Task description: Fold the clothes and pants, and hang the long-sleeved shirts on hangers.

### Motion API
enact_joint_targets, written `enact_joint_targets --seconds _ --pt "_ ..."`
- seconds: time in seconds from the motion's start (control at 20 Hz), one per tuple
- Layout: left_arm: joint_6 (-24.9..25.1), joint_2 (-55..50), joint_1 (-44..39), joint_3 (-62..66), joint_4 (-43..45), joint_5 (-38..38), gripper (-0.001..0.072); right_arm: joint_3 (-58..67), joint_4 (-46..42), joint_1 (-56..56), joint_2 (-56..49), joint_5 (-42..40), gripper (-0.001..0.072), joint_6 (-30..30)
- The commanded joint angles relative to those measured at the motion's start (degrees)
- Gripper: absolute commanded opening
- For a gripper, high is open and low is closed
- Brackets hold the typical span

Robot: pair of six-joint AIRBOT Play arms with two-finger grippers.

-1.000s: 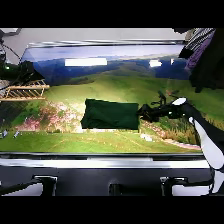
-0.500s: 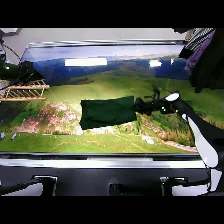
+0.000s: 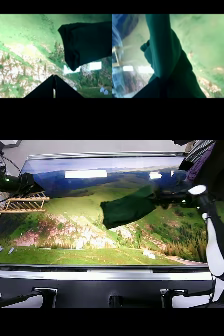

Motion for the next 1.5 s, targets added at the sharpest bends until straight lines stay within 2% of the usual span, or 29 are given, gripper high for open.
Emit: enact_joint_targets --seconds 0.0,0.3,0.45,0.7,0.85,1.0,1.15,1.45 --pt "0.02 -0.02 0.02 -0.02 0.00 -0.02 0.0018 4.31 -0.94 -5.84 0.04 0.87 0.0028 4.37" --pt "0.00 -0.02 0.02 0.00 0.00 -0.24 0.0018 5.51 -4.09 -17.20 1.18 -1.49 0.0027 10.03" --pt "0.00 -0.02 0.02 0.00 0.00 -0.24 0.0017 5.49 -10.10 -22.97 2.99 -4.11 0.0026 17.33" --pt "0.02 -0.02 0.04 0.00 0.00 -0.24 0.0018 5.46 -27.23 -30.93 6.38 -3.67 0.0024 35.36" --pt "0.00 -0.02 0.04 0.00 0.00 -0.26 0.0017 5.42 -41.40 -33.38 8.31 1.01 0.0024 43.74" --pt "0.02 -0.02 0.04 0.00 0.00 -0.28 0.0017 4.39 -50.93 -33.77 9.22 6.64 0.0024 46.27" --pt "0.00 -0.02 0.02 0.00 0.00 -0.37 0.0018 -1.51 -54.64 -33.77 11.45 8.79 0.0024 48.48" --pt "0.02 -0.02 0.20 -0.02 0.00 -1.70 0.0017 -22.36 -64.19 -33.77 20.96 6.64 0.0025 53.77"
